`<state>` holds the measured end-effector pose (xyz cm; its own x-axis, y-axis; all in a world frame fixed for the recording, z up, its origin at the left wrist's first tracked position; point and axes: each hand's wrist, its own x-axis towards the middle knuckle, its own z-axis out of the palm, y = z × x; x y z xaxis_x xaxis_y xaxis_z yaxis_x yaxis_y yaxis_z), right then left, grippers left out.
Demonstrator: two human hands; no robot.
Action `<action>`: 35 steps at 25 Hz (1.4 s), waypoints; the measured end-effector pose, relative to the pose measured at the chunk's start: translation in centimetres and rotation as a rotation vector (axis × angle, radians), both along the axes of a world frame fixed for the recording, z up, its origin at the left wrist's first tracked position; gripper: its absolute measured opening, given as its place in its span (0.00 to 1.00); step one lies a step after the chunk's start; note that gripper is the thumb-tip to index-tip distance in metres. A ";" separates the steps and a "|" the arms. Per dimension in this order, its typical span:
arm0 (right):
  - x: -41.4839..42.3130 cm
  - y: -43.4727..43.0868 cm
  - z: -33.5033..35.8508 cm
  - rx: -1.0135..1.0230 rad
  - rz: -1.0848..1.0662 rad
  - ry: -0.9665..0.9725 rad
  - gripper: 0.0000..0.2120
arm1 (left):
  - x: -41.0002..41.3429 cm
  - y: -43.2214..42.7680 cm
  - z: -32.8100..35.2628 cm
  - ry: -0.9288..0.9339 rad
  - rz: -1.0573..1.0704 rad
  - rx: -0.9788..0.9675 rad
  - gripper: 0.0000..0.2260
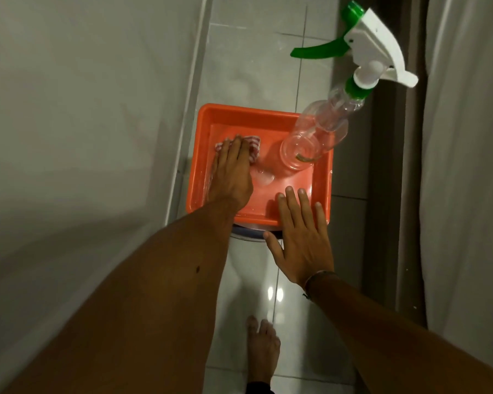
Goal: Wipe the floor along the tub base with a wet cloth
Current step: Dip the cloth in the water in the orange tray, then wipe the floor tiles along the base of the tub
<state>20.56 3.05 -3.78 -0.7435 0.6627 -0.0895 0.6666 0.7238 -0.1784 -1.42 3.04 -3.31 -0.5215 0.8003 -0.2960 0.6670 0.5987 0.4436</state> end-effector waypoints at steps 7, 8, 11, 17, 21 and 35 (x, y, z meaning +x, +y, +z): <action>0.5 -3.7 5.8 0.083 -0.038 0.111 0.39 | 1.4 -7.5 9.5 0.035 0.001 0.218 0.31; 1.3 -5.1 6.5 0.084 -0.064 0.114 0.40 | 2.0 -9.4 10.5 0.025 0.000 0.233 0.31; 5.0 -11.7 7.8 0.040 -0.142 0.123 0.41 | 4.4 -17.5 12.0 0.068 0.004 0.259 0.30; 12.0 -25.4 3.7 -0.105 -0.158 -0.032 0.43 | 10.6 -32.4 5.9 0.095 -0.002 0.058 0.35; 16.5 -34.6 -2.8 -0.200 -0.116 -0.089 0.43 | 17.7 -42.5 -2.7 -0.055 -0.021 -0.097 0.35; 20.6 -40.5 -26.3 -0.193 -0.008 -0.095 0.44 | 21.2 -48.4 -26.8 0.081 -0.037 -0.158 0.34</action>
